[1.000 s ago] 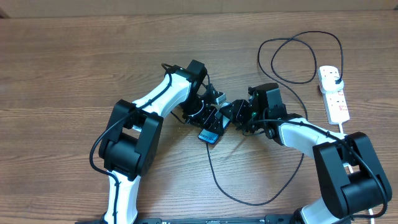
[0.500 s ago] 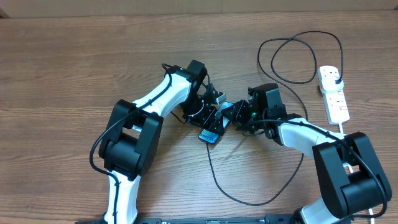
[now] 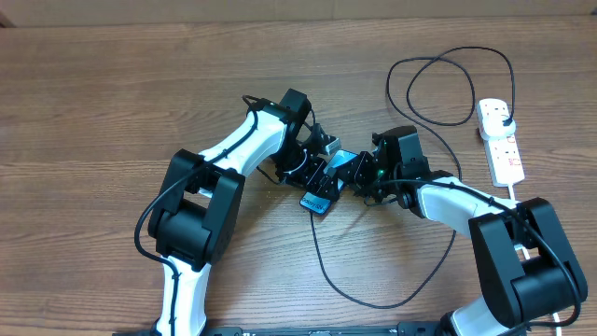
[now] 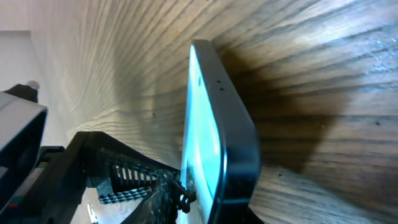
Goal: Plug charger to phone and switch on socket
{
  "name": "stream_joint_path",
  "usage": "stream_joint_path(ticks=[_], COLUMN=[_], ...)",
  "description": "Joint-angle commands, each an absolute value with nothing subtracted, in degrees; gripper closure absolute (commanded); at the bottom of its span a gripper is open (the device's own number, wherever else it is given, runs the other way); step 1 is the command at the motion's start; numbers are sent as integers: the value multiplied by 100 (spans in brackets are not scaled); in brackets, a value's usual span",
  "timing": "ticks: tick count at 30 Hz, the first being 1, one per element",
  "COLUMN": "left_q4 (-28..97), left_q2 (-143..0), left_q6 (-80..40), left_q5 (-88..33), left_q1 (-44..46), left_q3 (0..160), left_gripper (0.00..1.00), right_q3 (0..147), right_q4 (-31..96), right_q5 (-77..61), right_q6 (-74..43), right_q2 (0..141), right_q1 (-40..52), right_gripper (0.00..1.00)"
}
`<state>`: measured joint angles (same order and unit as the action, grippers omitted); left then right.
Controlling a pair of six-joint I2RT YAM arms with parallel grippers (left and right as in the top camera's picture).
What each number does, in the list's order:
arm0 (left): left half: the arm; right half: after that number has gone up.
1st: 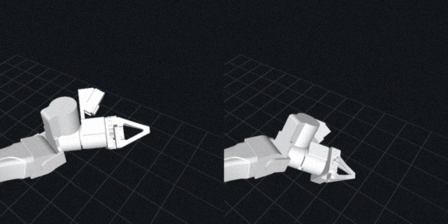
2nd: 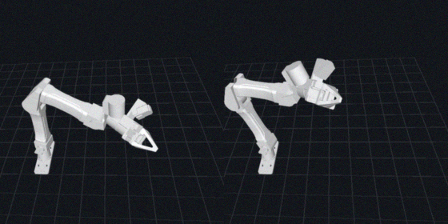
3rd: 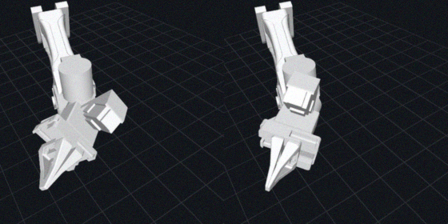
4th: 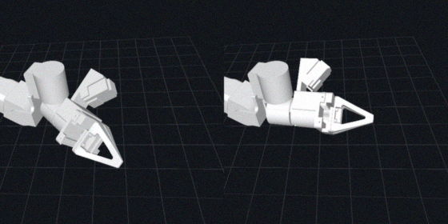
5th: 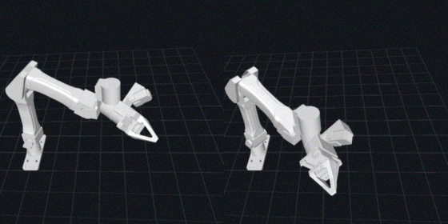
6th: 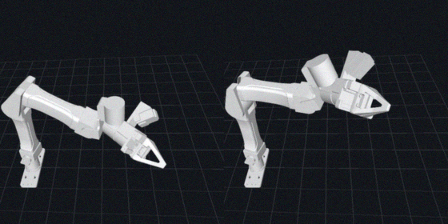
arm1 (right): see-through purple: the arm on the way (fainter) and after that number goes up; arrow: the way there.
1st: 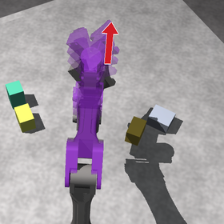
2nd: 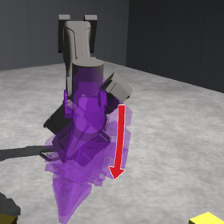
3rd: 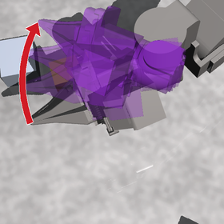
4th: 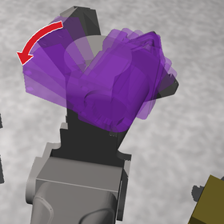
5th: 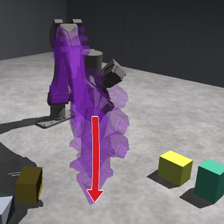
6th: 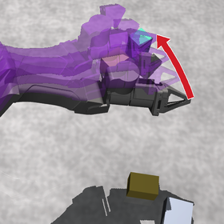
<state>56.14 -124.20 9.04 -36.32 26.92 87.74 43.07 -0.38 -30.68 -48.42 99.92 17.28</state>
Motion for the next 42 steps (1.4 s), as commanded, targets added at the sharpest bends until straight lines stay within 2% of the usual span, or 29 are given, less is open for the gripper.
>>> stream_joint_path(ticks=[1, 3, 5, 10, 16, 20, 29, 33, 36, 42], left_q4=[5540, 5542, 5544, 5546, 5677, 6097, 6919, 7065, 7019, 7030], left_q2=[-12628, -12628, -12628, -12628, -12628, -12626, -12621, -12621, -12621, -12621], left_q6=[1007, 1007, 1007, 1009, 1009, 1190, 2305, 2764, 2877, 2873], left_q5=[-3603, -3603, -3603, -3603, -3610, -3815, -6108, -7275, -7693, -7966], left_q1=[2746, 2746, 2746, 2746, 2698, 2543, 2038, 1918, 1905, 1955], left_q3=[8672, 8672, 8672, 8672, 8691, 8888, 9625, 9771, 9773, 9773], left_gripper=[10, 9, 0, 0, 0, 0, 0, 0, 1, 12], right_q3=[4320, 4320, 4320, 4320, 4320, 4320, 4322, 4322, 4322, 4322], right_q4=[-71, -71, -71, -58, -64, -239, -1566, -2053, -2182, -2259], right_q5=[-3159, -3159, -3159, -3162, -3216, -3785, -5902, -6018, -6034, -6001], right_q6=[-4838, -4838, -4838, -4825, -4812, -4672, -4578, -4998, -5000, -5024], right_q2=[10031, 10031, 10031, 10031, 10031, 10025, 10025, 10025, 10025, 10025], right_q1=[1767, 1767, 1767, 1767, 1767, 1627, 1007, 891, 893, 891], right_gripper=[80, 80, 82, 96, 96, 96, 96, 96, 96, 96])
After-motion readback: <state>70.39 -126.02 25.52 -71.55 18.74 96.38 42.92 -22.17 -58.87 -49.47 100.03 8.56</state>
